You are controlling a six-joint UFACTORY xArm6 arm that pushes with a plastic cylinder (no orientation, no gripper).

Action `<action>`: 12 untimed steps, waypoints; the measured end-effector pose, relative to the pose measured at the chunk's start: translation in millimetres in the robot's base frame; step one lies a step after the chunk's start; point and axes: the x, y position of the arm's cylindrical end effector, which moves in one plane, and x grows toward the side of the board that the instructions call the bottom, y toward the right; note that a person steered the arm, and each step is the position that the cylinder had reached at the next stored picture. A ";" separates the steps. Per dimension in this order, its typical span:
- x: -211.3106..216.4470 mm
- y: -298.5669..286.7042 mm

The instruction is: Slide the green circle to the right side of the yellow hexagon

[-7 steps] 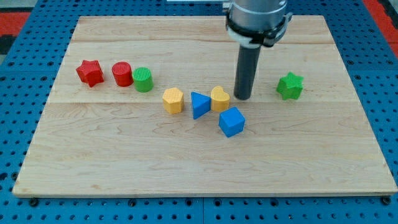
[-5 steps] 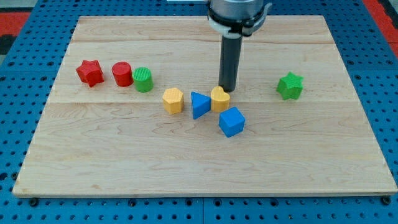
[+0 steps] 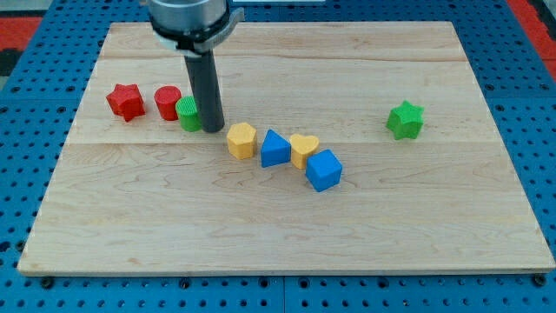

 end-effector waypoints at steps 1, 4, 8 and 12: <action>10.9 -44.5; -51.8 -35.3; -32.7 -30.5; -32.9 5.2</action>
